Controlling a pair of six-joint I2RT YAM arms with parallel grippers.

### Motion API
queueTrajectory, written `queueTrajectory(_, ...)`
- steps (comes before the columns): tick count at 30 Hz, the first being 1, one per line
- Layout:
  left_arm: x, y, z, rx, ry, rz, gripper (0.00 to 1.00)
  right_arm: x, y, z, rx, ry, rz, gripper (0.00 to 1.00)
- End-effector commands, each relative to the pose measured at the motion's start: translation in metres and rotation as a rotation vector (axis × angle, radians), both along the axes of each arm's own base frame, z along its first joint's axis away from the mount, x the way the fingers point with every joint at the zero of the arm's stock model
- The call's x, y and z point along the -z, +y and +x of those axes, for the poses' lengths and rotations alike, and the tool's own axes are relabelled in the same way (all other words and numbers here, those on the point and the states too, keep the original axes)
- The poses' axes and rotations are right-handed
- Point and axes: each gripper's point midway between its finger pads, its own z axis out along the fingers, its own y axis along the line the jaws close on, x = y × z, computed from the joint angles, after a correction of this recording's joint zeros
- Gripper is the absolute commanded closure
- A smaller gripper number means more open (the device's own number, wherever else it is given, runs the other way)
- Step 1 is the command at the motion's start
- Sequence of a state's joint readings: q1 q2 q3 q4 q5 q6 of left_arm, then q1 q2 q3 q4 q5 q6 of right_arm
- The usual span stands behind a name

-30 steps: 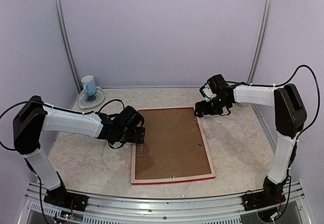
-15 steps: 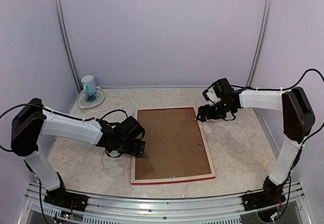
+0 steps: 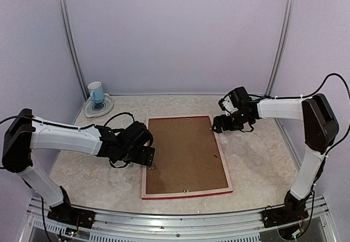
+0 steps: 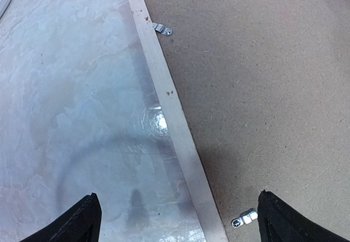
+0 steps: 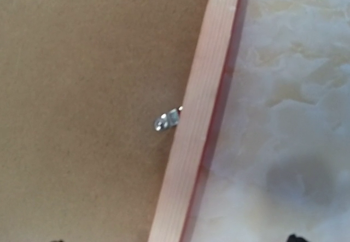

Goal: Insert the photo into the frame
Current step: Press the fastener onto the backboard.

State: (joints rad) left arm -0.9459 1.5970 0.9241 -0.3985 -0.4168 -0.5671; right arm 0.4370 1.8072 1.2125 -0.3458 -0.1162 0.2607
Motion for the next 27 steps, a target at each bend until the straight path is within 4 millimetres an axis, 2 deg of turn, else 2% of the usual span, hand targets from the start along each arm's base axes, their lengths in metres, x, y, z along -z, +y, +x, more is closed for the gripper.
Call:
queueTrajectory(1, -0.015, 0.015, 0.005, -0.055, -0.056, 0.046, 0.02, 0.01, 0.0, 0.02, 0.046, -0.002, -0.013, 0.12)
queueTrajectory(7, -0.025, 0.017, 0.009, -0.07, -0.069, 0.036, 0.01, 0.008, 0.007, 0.04, 0.067, -0.01, -0.006, 0.12)
queueTrajectory(12, -0.037, 0.03, 0.007, -0.1, -0.099, 0.021, 0.01, 0.0, 0.003, 0.041, 0.077, -0.03, -0.012, 0.12)
queueTrajectory(16, -0.044, 0.021, 0.0, -0.022, -0.09, -0.039, 0.01, 0.0, 0.002, 0.039, 0.076, -0.025, -0.002, 0.12)
queueTrajectory(21, -0.039, 0.015, -0.008, 0.051, -0.052, -0.037, 0.01, -0.006, 0.0, 0.038, 0.078, -0.035, -0.001, 0.12)
queueTrajectory(27, -0.022, 0.001, -0.02, 0.147, 0.019, -0.049, 0.01, -0.007, -0.002, 0.035, 0.078, -0.036, -0.001, 0.12)
